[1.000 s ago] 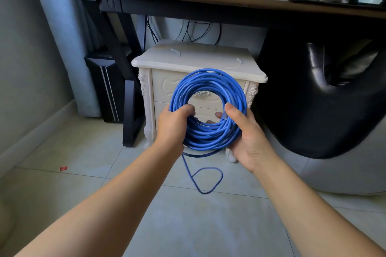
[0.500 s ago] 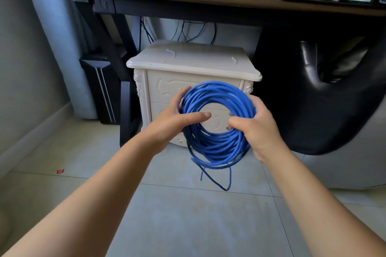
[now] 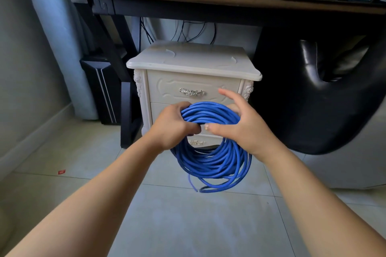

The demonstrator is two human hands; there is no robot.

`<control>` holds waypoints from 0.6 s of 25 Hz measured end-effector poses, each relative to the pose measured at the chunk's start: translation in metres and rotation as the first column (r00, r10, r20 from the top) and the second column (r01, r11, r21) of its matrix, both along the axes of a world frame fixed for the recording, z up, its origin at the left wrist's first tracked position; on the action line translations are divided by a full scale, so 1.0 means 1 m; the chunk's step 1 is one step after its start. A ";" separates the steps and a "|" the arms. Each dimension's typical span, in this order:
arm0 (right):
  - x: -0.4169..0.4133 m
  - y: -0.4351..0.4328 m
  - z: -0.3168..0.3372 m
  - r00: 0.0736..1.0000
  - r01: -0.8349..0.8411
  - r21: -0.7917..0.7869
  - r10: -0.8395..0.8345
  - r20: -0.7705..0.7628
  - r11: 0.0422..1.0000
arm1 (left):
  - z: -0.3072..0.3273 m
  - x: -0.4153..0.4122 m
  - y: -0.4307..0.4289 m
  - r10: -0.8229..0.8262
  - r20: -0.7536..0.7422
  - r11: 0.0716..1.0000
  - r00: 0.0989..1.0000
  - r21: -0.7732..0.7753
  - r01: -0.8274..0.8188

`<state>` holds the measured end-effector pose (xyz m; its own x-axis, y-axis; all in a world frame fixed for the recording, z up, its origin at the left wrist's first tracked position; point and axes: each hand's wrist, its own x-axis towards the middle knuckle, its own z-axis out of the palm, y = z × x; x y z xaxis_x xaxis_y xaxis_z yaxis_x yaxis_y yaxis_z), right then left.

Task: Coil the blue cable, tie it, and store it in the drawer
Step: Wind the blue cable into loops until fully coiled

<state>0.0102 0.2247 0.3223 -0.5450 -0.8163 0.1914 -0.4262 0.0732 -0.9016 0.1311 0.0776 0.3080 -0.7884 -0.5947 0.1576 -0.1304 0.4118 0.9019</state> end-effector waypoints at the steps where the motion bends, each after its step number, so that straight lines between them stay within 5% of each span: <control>1: -0.004 -0.001 0.000 0.997 0.005 -0.018 -0.003 0.081 1.000 | 0.000 0.000 -0.002 0.019 -0.049 0.995 0.999 0.099 -0.014; 5: -0.007 -0.006 -0.014 0.911 -0.002 -0.148 0.063 0.408 0.989 | -0.005 -0.003 -0.014 0.193 -0.181 0.916 0.964 0.387 -0.111; 15: 0.025 -0.029 -0.036 0.749 0.151 -0.258 0.060 0.660 0.954 | -0.004 -0.010 -0.001 0.478 -0.198 0.594 0.856 0.791 -0.148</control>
<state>0.0354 0.1961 0.2866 -0.6546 -0.7559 -0.0142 0.2737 -0.2194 -0.9365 0.1209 0.0765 0.3041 -0.5084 -0.8319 -0.2225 0.2742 -0.4013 0.8740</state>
